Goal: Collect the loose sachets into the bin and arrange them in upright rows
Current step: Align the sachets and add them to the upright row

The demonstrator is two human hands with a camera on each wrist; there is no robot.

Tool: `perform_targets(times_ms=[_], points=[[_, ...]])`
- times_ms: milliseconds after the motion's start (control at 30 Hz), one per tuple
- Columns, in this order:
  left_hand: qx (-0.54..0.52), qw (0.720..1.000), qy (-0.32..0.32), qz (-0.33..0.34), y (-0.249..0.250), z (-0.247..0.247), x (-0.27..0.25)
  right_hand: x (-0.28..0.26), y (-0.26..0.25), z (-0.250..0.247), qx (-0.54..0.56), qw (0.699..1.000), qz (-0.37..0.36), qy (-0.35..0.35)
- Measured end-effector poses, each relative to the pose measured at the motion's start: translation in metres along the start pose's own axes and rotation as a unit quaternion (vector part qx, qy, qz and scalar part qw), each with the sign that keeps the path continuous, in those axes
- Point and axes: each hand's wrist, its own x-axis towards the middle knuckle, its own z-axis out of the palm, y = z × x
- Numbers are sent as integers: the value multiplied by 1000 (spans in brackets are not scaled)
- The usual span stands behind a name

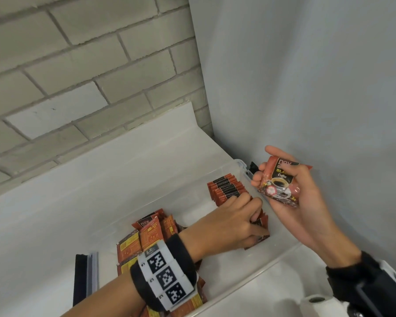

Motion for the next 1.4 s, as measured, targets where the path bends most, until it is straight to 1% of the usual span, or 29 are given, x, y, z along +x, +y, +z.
perform_targets(times_ms=[100, 167, 233, 267, 333, 400, 433, 500, 633, 700, 767, 800, 867, 933, 1000, 1033, 1067, 1133, 1167, 1233, 1333, 1367, 1400], points=[[-31, 999, -2, -18, 0, -3, -2, 0, 0, 0, -41, 998, 32, 20], [-78, 996, -3, -40, -3, -6, -1, 0, 1, 1, -94, 994, 44, 25], [-137, 988, 1, -72, -9, -13, -1, 0, 2, 2, -113, 993, 40, 21], [-181, 979, 3, -94, -12, -17, -2, 0, 2, 3, -109, 993, 31, 15], [-289, 946, 5, -145, -16, -31, -3, -1, 3, 3, -112, 994, 11, 0], [-356, 915, 32, -185, -17, -43, -3, -2, 4, 2, -125, 992, 0, -21], [-367, 907, 56, -198, -16, -48, -3, -3, 4, 2, -134, 990, -3, -34], [-361, 902, 99, -215, -16, -53, -5, -3, 6, 0, -163, 985, -8, -54], [-361, 889, 115, -256, -17, -59, -12, -4, 5, -5, -236, 969, -28, -72], [-362, 885, 111, -272, -17, -62, -17, -5, 0, -7, -311, 948, -42, -62], [-373, 879, 97, -280, -16, -63, -22, -5, -7, -8, -353, 934, -48, -36], [-385, 875, 84, -281, -15, -62, -23, -4, -9, -9, -370, 927, -53, -28], [-417, 863, 35, -283, -12, -59, -25, -4, -11, -11, -414, 907, -73, -35], [-435, 856, -29, -278, -10, -59, -24, -7, -12, -13, -480, 869, -102, -60], [-430, 862, -75, -257, -8, -61, -24, -9, -14, -15, -542, 830, -104, -76], [-423, 867, -74, -252, -9, -62, -24, -10, -16, -16, -557, 821, -96, -79], [-421, 869, -55, -255, -9, -64, -24, -11, -18, -16, -569, 814, -87, -83], [-433, 862, -3, -263, -11, -67, -23, -14, -18, -18, -599, 791, -77, -100], [-445, 856, 9, -263, -12, -67, -22, -14, -17, -19, -614, 777, -82, -109], [-459, 848, -3, -265, -12, -66, -19, -15, -14, -23, -644, 745, -110, -137], [-457, 846, -46, -270, -13, -62, -15, -16, -10, -29, -686, 679, -184, -184], [-452, 848, -63, -271, -13, -59, -13, -18, -11, -28, -693, 666, -202, -189], [-443, 851, -77, -273, -12, -56, -11, -20, -14, -25, -693, 664, -205, -192]])
